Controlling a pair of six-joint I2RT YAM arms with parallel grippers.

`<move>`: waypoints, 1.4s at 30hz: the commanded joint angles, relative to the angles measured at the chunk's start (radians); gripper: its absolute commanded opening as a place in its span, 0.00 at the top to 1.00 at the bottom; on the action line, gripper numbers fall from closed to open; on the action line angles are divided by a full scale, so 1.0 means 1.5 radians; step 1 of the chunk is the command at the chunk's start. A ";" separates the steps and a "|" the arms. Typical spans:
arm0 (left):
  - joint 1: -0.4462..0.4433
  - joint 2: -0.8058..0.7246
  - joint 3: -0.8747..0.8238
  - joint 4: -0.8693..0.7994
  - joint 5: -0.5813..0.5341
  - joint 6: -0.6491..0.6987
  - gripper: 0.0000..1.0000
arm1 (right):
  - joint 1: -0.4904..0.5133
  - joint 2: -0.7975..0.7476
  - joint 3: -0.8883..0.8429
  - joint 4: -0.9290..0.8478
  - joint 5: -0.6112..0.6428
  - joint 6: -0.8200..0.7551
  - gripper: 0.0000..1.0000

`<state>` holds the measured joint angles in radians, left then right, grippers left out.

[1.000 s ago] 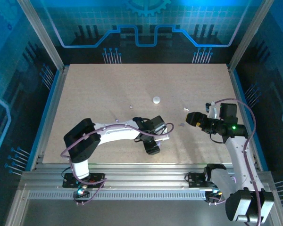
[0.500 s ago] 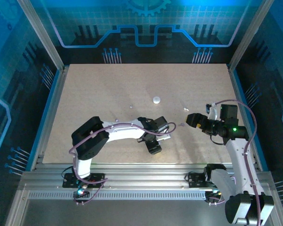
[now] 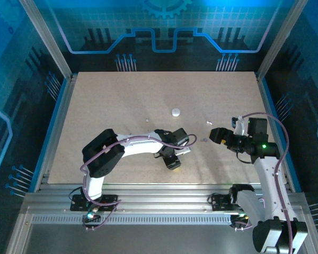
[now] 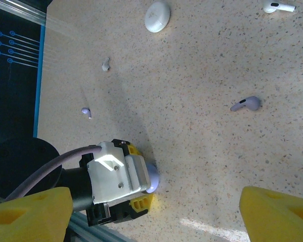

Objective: Insert wireless bluetooth earbuds into charging case

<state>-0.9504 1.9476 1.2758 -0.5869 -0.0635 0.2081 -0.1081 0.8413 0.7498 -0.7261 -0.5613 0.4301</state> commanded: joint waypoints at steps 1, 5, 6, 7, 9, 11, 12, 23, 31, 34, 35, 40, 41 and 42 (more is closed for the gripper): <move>0.004 0.024 0.009 0.000 0.015 -0.001 0.40 | -0.012 -0.008 0.009 -0.022 -0.012 0.006 0.14; 0.004 0.016 0.005 0.001 0.017 0.004 0.51 | -0.012 -0.010 0.010 -0.027 -0.014 0.006 0.14; 0.003 0.012 0.003 0.003 0.017 0.005 0.53 | -0.013 -0.010 0.011 -0.028 -0.014 0.007 0.15; 0.004 0.007 0.000 0.005 0.017 0.007 0.54 | -0.012 -0.011 0.010 -0.029 -0.014 0.008 0.15; 0.004 -0.006 -0.009 0.013 0.012 0.012 0.55 | -0.012 -0.011 0.006 -0.030 -0.015 0.011 0.17; 0.007 -0.023 -0.024 0.026 0.014 0.015 0.55 | -0.010 -0.009 0.002 -0.033 -0.016 0.011 0.18; 0.009 -0.032 -0.030 0.033 0.017 0.017 0.56 | -0.008 -0.008 0.002 -0.035 -0.017 0.012 0.18; 0.029 -0.174 -0.162 0.184 0.101 0.054 0.59 | 0.109 0.036 -0.026 0.021 -0.039 0.064 0.25; 0.034 -0.254 -0.222 0.288 0.159 0.084 0.59 | 0.149 0.065 -0.058 0.030 -0.113 0.058 0.31; 0.034 -0.282 -0.238 0.316 0.184 0.103 0.59 | 0.192 0.067 -0.065 0.047 -0.107 0.057 0.35; 0.034 -0.289 -0.242 0.326 0.183 0.105 0.59 | 0.204 0.069 -0.068 0.052 -0.103 0.056 0.36; 0.034 -0.310 -0.247 0.341 0.187 0.115 0.59 | 0.229 0.085 -0.090 0.109 -0.105 0.085 0.46; 0.034 -0.314 -0.248 0.345 0.188 0.116 0.60 | 0.237 0.088 -0.089 0.116 -0.100 0.089 0.46; 0.034 -0.317 -0.249 0.347 0.187 0.116 0.60 | 0.242 0.092 -0.087 0.120 -0.095 0.092 0.47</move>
<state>-0.9058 1.5032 0.9188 -0.1101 0.1780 0.3508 0.2298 0.9699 0.6250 -0.6003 -0.6910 0.5404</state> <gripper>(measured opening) 0.460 0.534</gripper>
